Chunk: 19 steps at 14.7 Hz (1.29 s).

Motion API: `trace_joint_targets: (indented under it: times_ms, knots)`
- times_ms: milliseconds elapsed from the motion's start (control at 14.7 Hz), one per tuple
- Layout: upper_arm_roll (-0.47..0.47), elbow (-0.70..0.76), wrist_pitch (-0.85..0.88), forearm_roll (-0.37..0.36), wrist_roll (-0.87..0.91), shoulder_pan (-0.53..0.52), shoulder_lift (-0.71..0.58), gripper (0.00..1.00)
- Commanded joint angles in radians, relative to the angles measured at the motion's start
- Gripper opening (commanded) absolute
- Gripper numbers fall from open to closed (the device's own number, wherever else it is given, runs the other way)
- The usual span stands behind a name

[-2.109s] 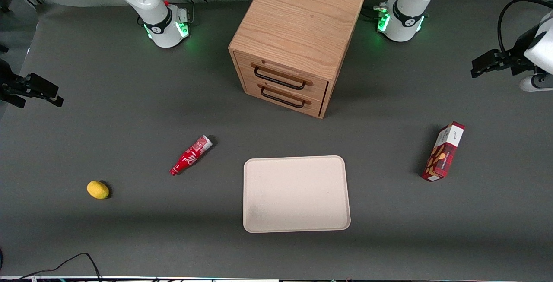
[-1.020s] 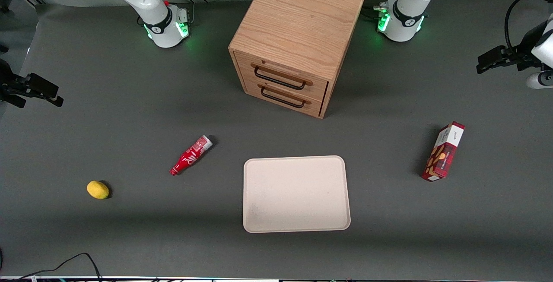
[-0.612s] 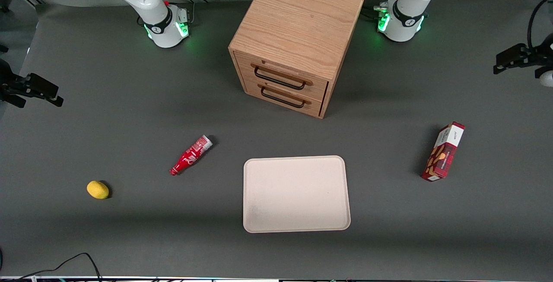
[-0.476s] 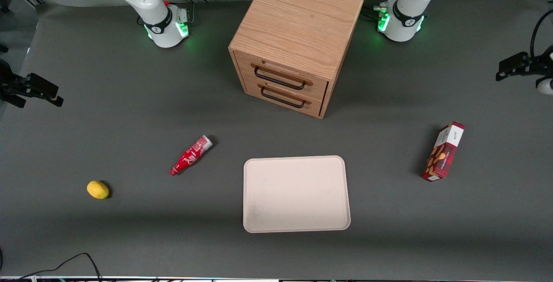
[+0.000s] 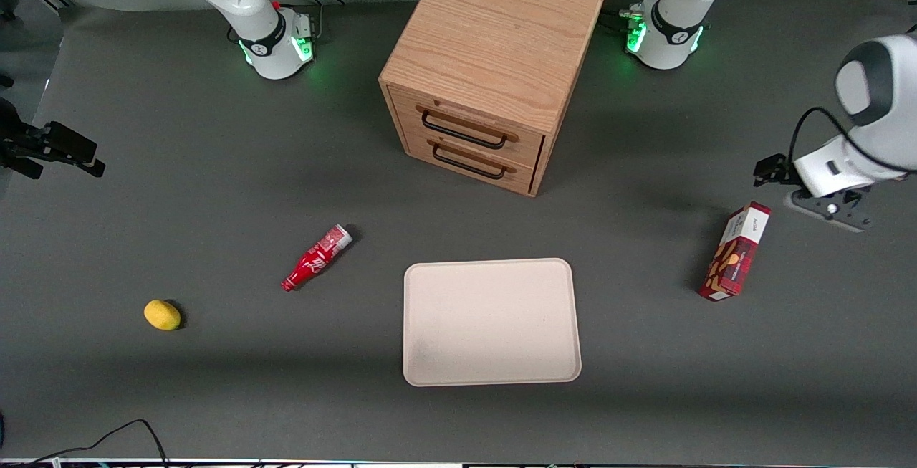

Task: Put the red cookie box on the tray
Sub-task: 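Lower the open left gripper around the box's end and close it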

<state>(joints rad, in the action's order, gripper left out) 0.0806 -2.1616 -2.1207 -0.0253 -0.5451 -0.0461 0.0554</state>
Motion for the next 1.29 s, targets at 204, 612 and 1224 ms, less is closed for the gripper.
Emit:
trace_joint_targets:
  times_ms: [204, 612, 1224]
  knots:
    - [0.001, -0.058, -0.289, 0.004, -0.073, 0.003, 0.156, 1.0]
    - [-0.002, -0.024, -0.403, 0.008, -0.082, 0.002, 0.27, 1.0]
    - [-0.007, -0.004, -0.407, 0.03, -0.082, 0.003, 0.299, 1.0]
